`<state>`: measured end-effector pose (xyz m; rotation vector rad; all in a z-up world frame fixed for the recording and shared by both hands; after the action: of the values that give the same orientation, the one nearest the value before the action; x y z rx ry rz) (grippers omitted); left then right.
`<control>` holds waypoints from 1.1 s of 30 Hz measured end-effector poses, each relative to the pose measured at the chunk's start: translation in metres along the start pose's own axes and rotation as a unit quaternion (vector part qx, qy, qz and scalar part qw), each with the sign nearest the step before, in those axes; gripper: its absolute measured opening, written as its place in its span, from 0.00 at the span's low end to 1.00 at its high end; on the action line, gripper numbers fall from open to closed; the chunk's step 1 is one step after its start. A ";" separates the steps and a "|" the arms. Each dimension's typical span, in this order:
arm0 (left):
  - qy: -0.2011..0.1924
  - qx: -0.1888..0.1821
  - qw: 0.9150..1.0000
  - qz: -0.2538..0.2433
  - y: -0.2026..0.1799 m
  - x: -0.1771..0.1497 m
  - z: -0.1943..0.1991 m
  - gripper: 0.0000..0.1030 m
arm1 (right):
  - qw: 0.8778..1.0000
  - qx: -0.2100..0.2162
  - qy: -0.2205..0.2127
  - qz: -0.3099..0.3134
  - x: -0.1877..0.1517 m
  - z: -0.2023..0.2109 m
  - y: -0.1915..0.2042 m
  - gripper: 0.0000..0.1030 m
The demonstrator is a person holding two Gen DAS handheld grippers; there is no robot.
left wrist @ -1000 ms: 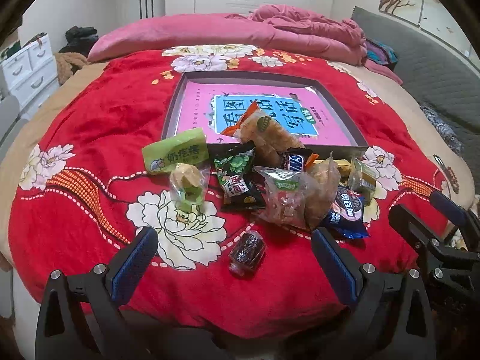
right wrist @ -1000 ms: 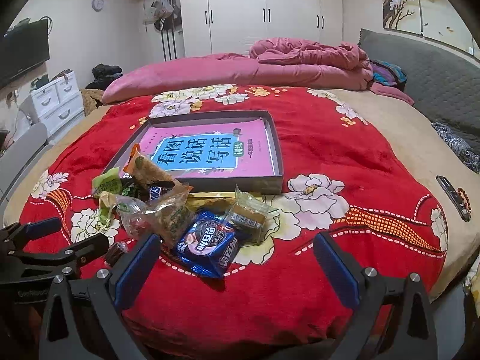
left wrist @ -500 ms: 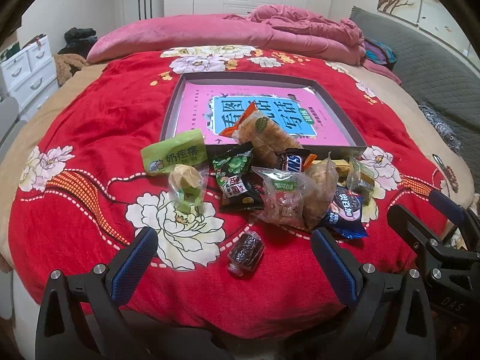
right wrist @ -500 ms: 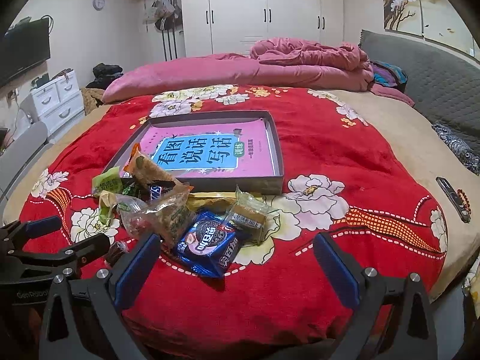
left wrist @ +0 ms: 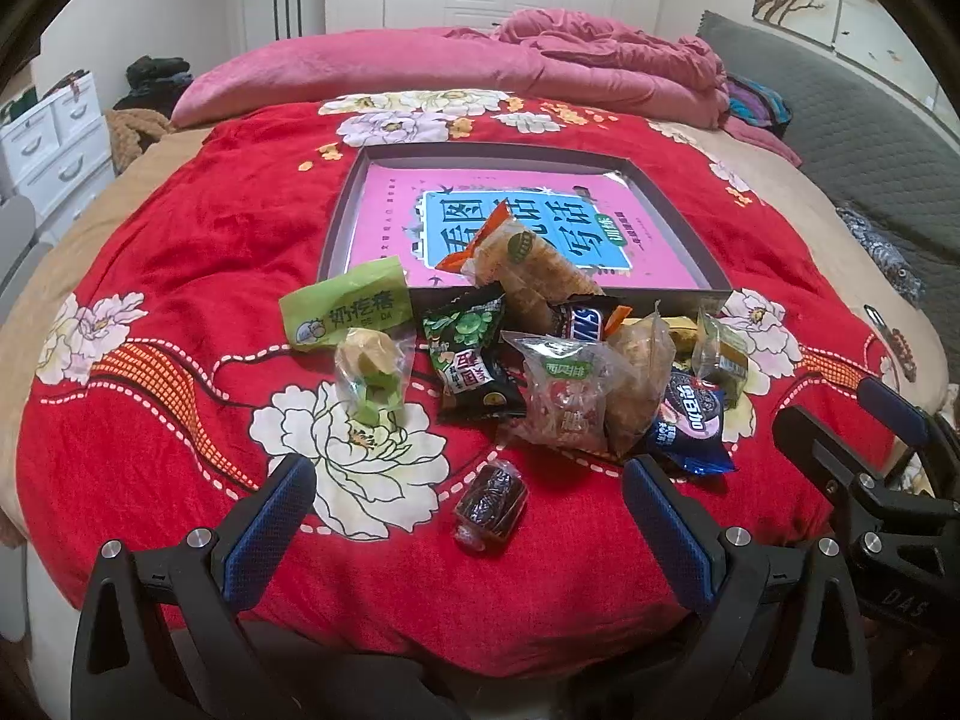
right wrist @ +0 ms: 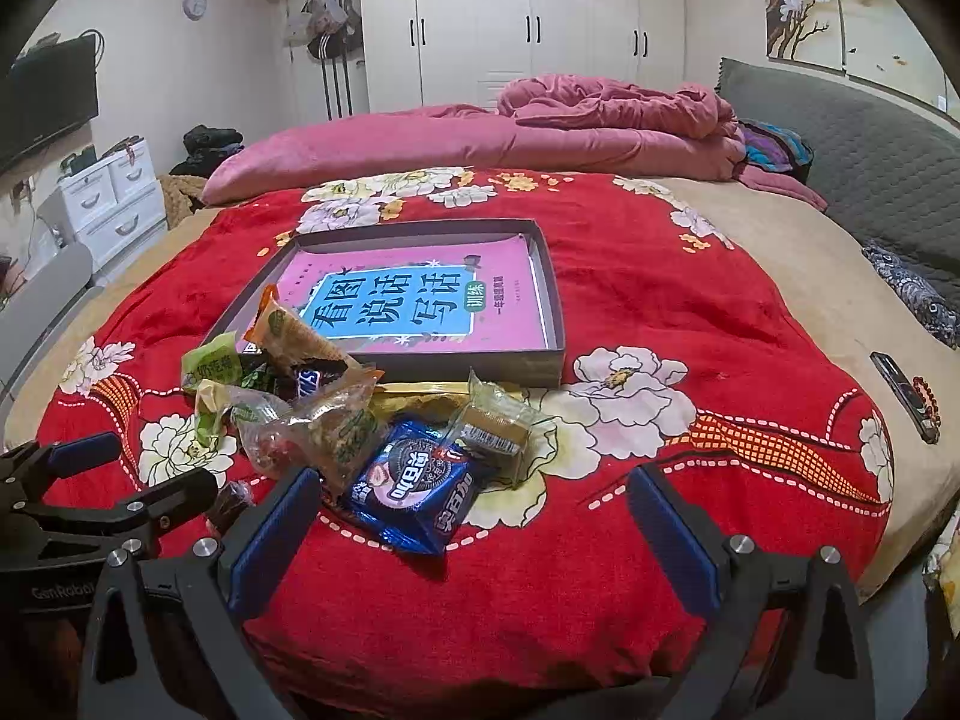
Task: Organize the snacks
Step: 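Move the left tool toward the dark wrapped chocolate in front of the snacks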
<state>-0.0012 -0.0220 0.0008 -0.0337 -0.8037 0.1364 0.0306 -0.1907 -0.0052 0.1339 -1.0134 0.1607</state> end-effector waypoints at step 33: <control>0.072 -0.004 0.997 0.009 0.004 -0.015 -0.030 0.99 | 0.999 -0.020 0.014 -0.033 0.004 -0.020 -0.016 1.00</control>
<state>0.0098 -0.0190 -0.0315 -0.0584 -0.6598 0.1457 0.0527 -0.2027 -0.0133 0.1287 -0.9818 0.0822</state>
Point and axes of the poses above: each gripper's, at about its wrist camera, not at the fingertips, and z roughly against the way its jaws point, y to its left, x to its top, the point moved 1 cm from there along -z, roughly the way its jaws point, and after that the axes turned 8 degrees about -y, right-handed, at the moved point
